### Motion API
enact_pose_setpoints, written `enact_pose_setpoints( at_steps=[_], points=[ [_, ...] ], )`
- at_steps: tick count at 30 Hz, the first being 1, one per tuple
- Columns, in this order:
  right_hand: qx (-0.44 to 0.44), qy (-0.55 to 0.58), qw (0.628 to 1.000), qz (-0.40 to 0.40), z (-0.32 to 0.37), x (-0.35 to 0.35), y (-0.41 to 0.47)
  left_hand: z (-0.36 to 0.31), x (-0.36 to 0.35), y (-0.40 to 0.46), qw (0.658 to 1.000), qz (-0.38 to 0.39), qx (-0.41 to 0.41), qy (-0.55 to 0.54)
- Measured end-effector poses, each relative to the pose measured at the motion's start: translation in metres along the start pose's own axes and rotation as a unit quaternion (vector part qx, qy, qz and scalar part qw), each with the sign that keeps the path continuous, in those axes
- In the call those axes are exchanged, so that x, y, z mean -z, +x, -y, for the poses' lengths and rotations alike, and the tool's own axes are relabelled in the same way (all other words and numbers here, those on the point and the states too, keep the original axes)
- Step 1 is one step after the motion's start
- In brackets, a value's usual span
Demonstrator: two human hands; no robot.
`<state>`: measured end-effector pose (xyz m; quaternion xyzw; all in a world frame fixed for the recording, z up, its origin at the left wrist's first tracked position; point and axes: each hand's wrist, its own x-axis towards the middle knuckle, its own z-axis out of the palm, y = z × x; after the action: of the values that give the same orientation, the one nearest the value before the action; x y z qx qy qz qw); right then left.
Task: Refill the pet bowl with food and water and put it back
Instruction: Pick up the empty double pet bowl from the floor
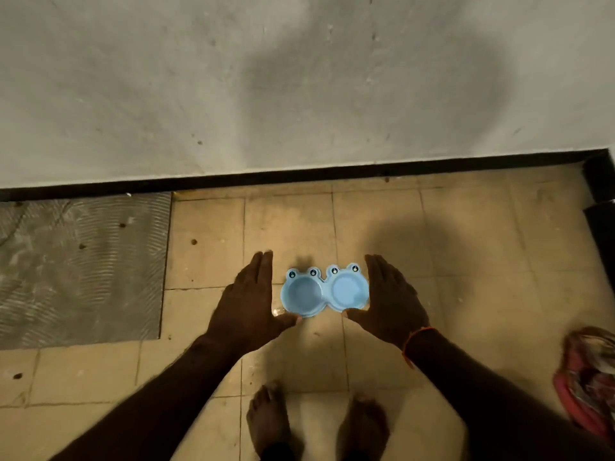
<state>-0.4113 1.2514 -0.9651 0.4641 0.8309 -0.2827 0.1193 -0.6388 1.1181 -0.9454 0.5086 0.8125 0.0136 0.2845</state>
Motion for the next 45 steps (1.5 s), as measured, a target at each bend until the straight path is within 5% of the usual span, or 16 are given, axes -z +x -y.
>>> enact_pose_setpoints(
  at_steps=[15, 22, 34, 40, 45],
  points=[
    [-0.052, -0.069, 0.992, 0.094, -0.098, -0.183, 0.142, 0.060, -0.221, 0.117, 0.990, 0.120, 0.072, -0.034],
    [-0.061, -0.039, 0.989, 0.131, -0.103, -0.201, 0.154, 0.055, -0.250, 0.138, 0.986, 0.126, 0.084, -0.071],
    [-0.024, -0.091, 0.989, 0.110, -0.079, -0.183, 0.080, 0.018, -0.220, 0.065, 0.990, 0.093, 0.088, 0.053],
    [-0.030, -0.075, 0.994, 0.072, -0.042, -0.090, 0.022, -0.013, -0.122, 0.019, 0.993, 0.016, 0.058, 0.105],
    [-0.046, -0.050, 0.997, 0.040, 0.006, 0.062, -0.058, -0.079, 0.022, -0.044, 0.995, 0.001, 0.051, 0.086]
  ],
)
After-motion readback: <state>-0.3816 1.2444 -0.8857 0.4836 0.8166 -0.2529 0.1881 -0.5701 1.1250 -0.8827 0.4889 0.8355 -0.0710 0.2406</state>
